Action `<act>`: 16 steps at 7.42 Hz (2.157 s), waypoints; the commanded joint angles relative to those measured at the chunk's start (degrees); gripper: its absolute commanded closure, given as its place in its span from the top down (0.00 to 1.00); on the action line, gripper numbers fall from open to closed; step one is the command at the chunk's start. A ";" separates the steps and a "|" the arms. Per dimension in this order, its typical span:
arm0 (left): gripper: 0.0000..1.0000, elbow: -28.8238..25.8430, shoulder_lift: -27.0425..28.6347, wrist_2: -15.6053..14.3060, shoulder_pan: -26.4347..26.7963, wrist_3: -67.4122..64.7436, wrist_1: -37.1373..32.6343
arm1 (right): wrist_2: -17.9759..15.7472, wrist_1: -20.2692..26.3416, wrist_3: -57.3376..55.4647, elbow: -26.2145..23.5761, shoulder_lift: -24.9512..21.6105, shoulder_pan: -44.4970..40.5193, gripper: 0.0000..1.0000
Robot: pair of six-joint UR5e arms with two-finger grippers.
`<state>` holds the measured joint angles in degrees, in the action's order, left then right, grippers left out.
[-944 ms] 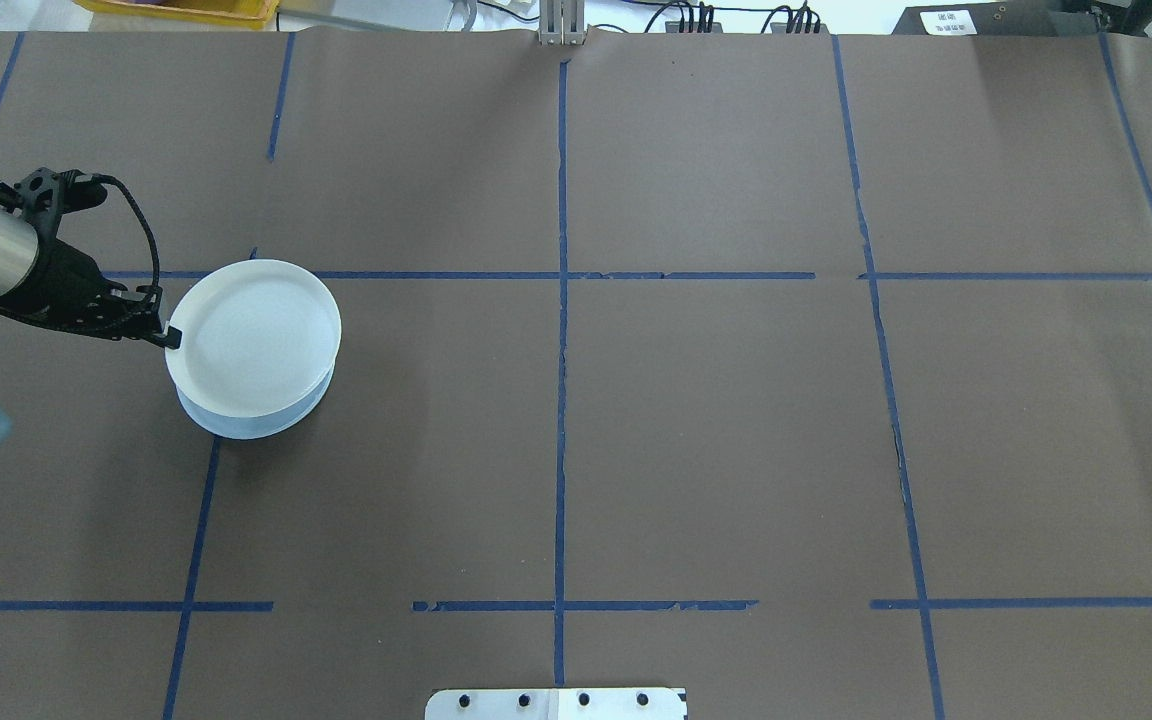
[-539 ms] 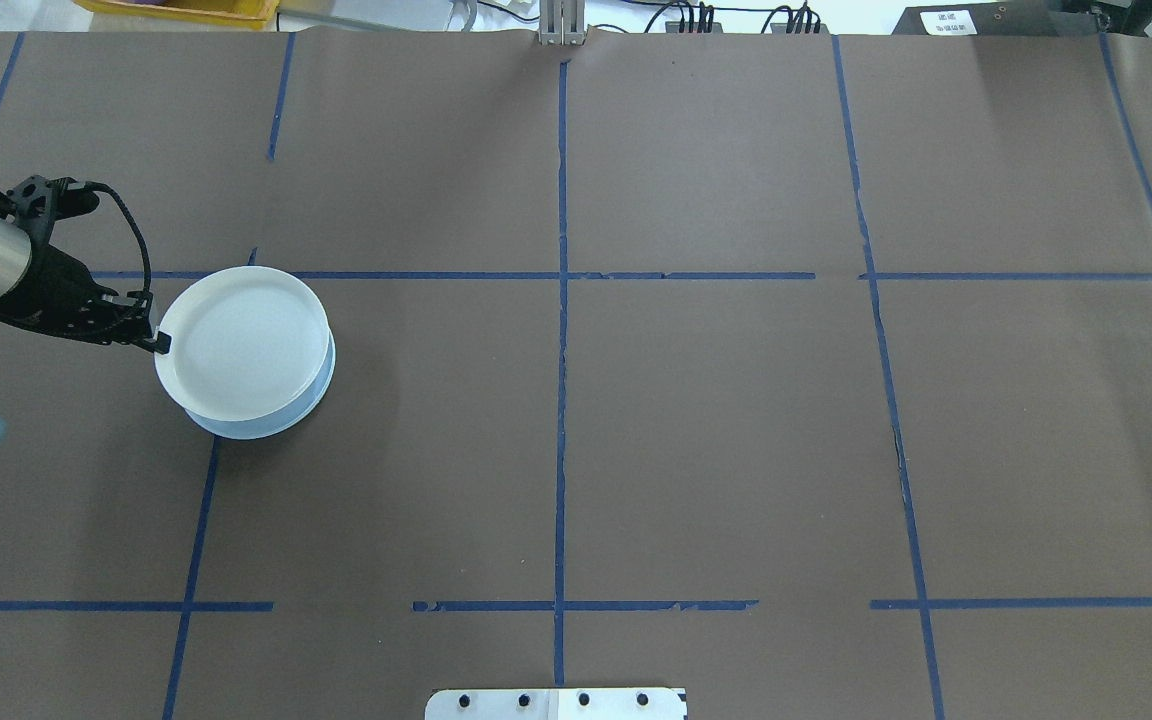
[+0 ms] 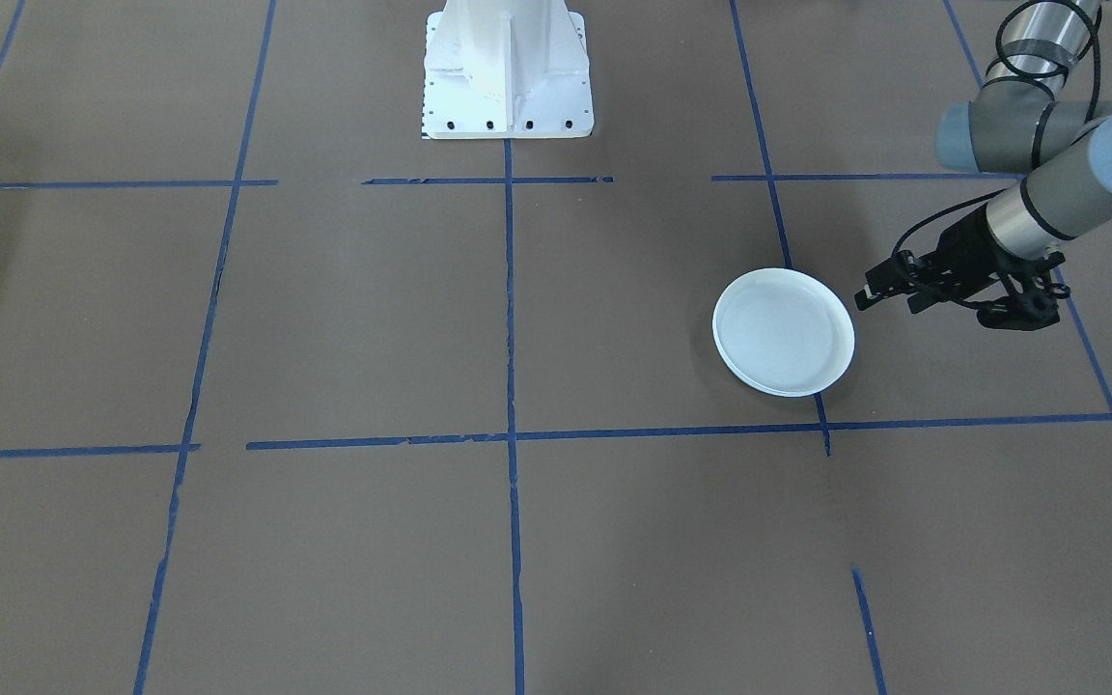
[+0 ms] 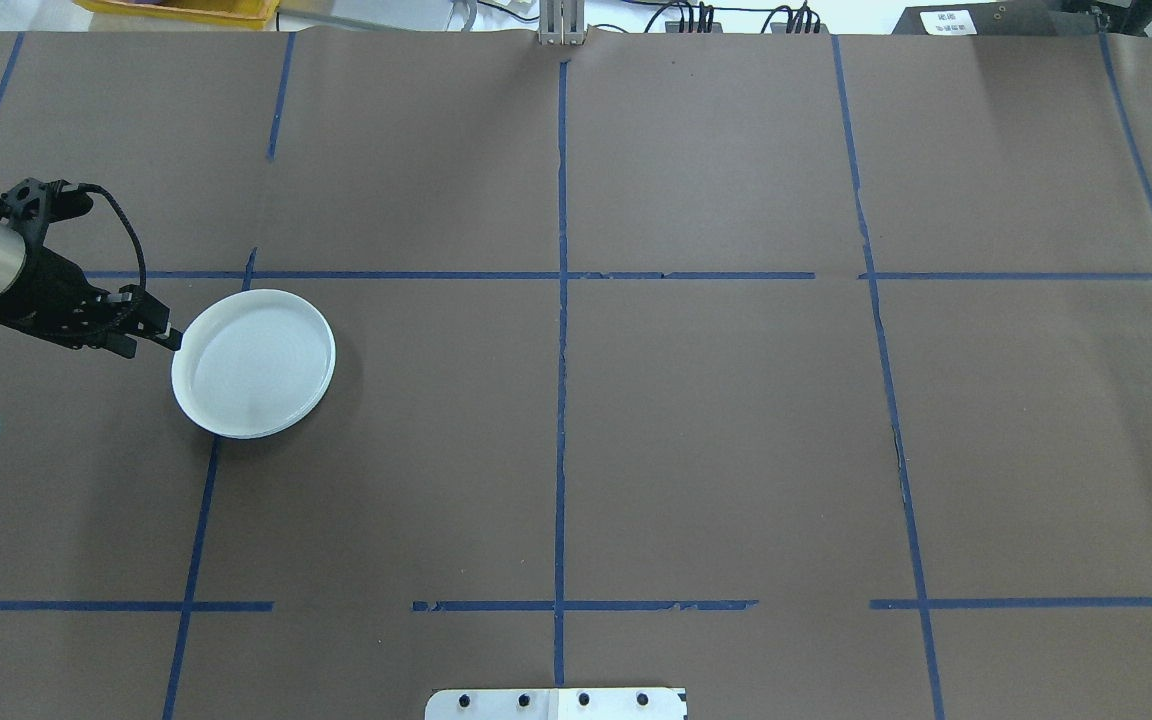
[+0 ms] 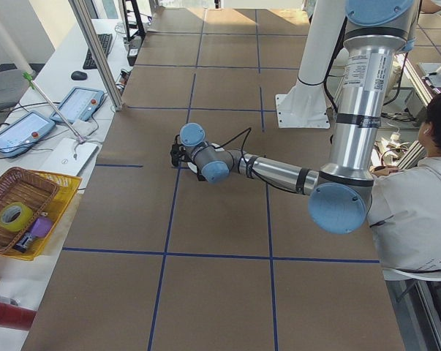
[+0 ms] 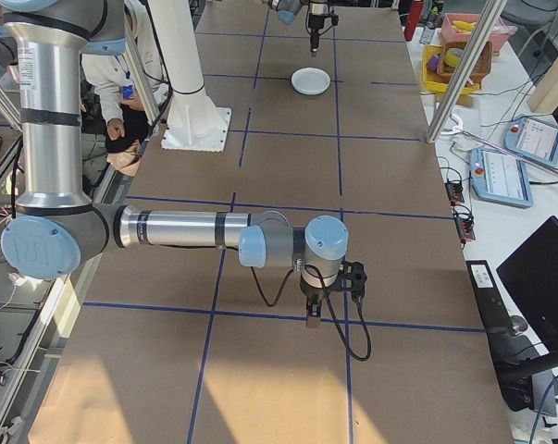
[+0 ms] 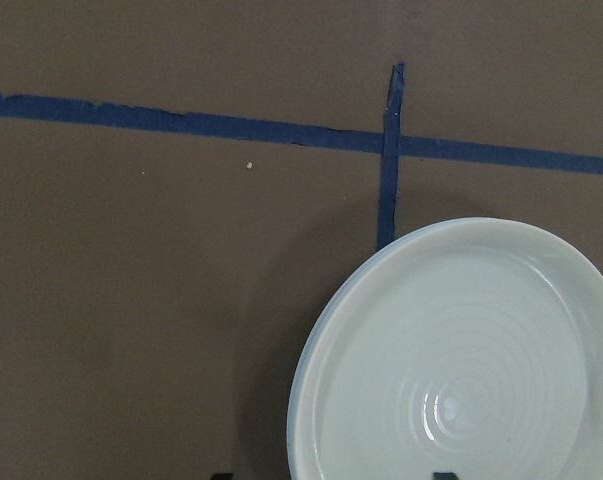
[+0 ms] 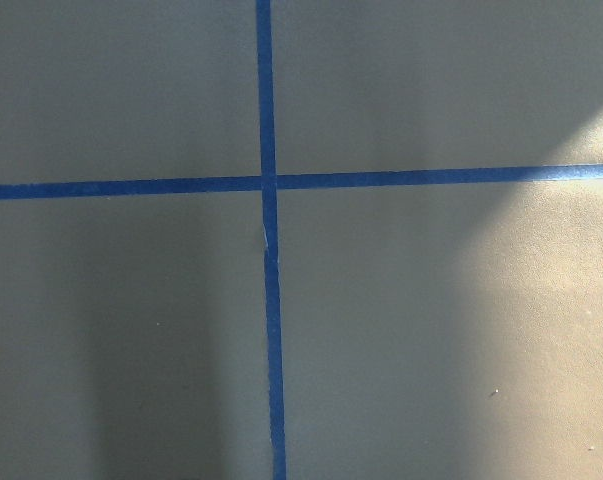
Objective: Stack plate in center
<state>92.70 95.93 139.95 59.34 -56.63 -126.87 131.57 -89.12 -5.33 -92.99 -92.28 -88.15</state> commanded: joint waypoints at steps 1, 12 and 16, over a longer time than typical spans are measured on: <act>1.00 -0.33 -0.65 0.86 6.89 13.04 6.49 | 0.00 0.00 0.06 0.00 0.00 -0.09 1.00; 1.00 0.29 -6.98 -4.07 31.54 68.15 41.09 | 0.00 0.00 0.06 0.00 0.00 0.00 1.00; 1.00 0.20 -7.33 -4.07 31.54 67.89 41.09 | 0.00 0.00 -0.03 0.00 0.00 0.00 1.00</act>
<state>92.93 88.70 135.88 90.88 11.39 -85.81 131.57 -89.12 -5.29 -92.99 -92.28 -88.15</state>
